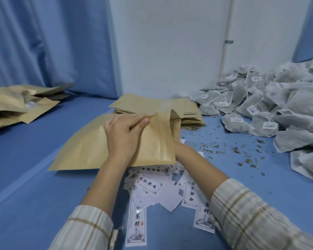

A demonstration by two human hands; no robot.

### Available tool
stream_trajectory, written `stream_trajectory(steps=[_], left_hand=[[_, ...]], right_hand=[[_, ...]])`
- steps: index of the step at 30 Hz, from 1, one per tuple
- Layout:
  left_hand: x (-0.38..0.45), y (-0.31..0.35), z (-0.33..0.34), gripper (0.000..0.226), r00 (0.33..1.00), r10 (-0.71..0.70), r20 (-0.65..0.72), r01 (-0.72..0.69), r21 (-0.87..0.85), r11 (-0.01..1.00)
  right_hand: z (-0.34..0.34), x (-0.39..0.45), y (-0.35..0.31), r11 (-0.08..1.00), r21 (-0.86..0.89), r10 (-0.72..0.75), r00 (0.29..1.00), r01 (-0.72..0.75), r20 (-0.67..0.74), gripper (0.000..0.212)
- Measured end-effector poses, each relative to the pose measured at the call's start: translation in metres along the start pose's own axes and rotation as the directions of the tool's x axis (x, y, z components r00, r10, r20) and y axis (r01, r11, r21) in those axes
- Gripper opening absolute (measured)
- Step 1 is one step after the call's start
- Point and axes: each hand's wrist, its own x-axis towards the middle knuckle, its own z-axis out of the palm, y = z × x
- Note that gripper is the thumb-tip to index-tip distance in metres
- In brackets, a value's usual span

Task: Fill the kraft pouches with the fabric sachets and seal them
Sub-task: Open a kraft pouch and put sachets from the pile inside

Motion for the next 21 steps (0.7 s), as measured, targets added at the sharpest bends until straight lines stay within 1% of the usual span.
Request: stream_trajectory(steps=[1,3,4,5,6,7,8,9,10,11,12,13,14,15,16,17,18,19,21], left_hand=[[-0.001,-0.009,-0.007,0.013,1.0,-0.026,-0.012,0.027,0.015,1.0],[-0.004,-0.022,-0.015,0.013,0.997,-0.081,-0.017,0.081,0.02,0.996],[-0.006,-0.028,-0.016,0.013,0.995,-0.095,-0.01,0.095,0.019,0.995],[-0.008,-0.032,-0.015,0.013,0.995,-0.099,0.004,0.099,0.023,0.995],[-0.01,-0.034,-0.013,0.013,0.995,-0.098,0.021,0.098,0.028,0.995],[-0.01,-0.037,-0.011,0.013,0.994,-0.1,0.033,0.099,0.028,0.995],[-0.01,-0.038,-0.01,0.014,0.994,-0.106,0.038,0.105,0.022,0.994],[-0.009,-0.04,-0.008,0.014,0.993,-0.113,0.037,0.113,0.014,0.994],[-0.008,-0.041,-0.007,0.014,0.992,-0.119,0.031,0.119,0.006,0.993],[-0.008,-0.042,-0.007,0.014,0.992,-0.121,0.024,0.121,0.001,0.993],[-0.007,-0.043,-0.006,0.014,0.992,-0.122,0.019,0.122,-0.001,0.993],[-0.007,-0.044,-0.006,0.015,0.992,-0.122,0.016,0.122,-0.001,0.993],[-0.008,-0.045,-0.005,0.015,0.992,-0.122,0.013,0.122,-0.001,0.993],[-0.008,-0.046,-0.004,0.015,0.993,-0.121,0.011,0.121,0.002,0.993],[-0.008,-0.047,-0.004,0.015,0.993,-0.12,0.01,0.12,0.007,0.993],[-0.008,-0.047,-0.003,0.015,0.993,-0.12,0.011,0.12,0.012,0.993],[-0.008,-0.047,-0.003,0.015,0.992,-0.122,0.012,0.122,0.017,0.992],[-0.008,-0.046,-0.003,0.016,0.992,-0.127,0.015,0.127,0.02,0.992],[-0.009,-0.045,-0.003,0.016,0.99,-0.137,0.021,0.136,0.024,0.99]], right_hand=[[0.01,0.005,-0.004,0.998,-0.027,-0.053,0.998,0.052,-0.02,0.034],[0.025,0.012,-0.004,0.972,-0.148,-0.191,0.979,0.18,-0.064,0.036],[0.026,0.019,0.001,0.939,-0.264,-0.254,0.962,0.221,-0.1,0.035],[0.021,0.025,0.008,0.869,-0.403,-0.361,0.925,0.286,-0.122,0.033],[0.013,0.027,0.014,0.858,-0.419,-0.387,0.91,0.298,-0.146,0.033],[0.003,0.027,0.021,0.824,-0.46,-0.46,0.865,0.332,-0.2,0.031],[-0.009,0.025,0.026,0.797,-0.503,-0.501,0.832,0.335,-0.239,0.026],[-0.02,0.022,0.029,0.796,-0.51,-0.512,0.812,0.326,-0.281,0.022],[-0.035,0.02,0.035,0.801,-0.531,-0.49,0.811,0.275,-0.32,0.019],[-0.048,0.018,0.04,0.791,-0.58,-0.449,0.829,0.195,-0.334,0.015],[-0.059,0.018,0.046,0.732,-0.673,-0.402,0.864,0.105,-0.303,0.016],[-0.067,0.018,0.051,0.664,-0.746,-0.337,0.911,0.052,-0.236,0.027],[-0.072,0.018,0.054,0.606,-0.795,-0.263,0.951,0.033,-0.162,0.042],[-0.074,0.018,0.055,0.551,-0.834,-0.211,0.971,0.022,-0.114,0.056],[-0.073,0.018,0.055,0.502,-0.865,-0.194,0.976,0.016,-0.095,0.067],[-0.073,0.019,0.054,0.478,-0.878,-0.2,0.976,0.019,-0.088,0.068],[-0.073,0.02,0.055,0.474,-0.88,-0.228,0.97,0.033,-0.087,0.061],[-0.072,0.022,0.055,0.497,-0.867,-0.262,0.96,0.048,-0.097,0.053],[-0.073,0.022,0.058,0.579,-0.815,-0.298,0.935,0.015,-0.194,0.052]])
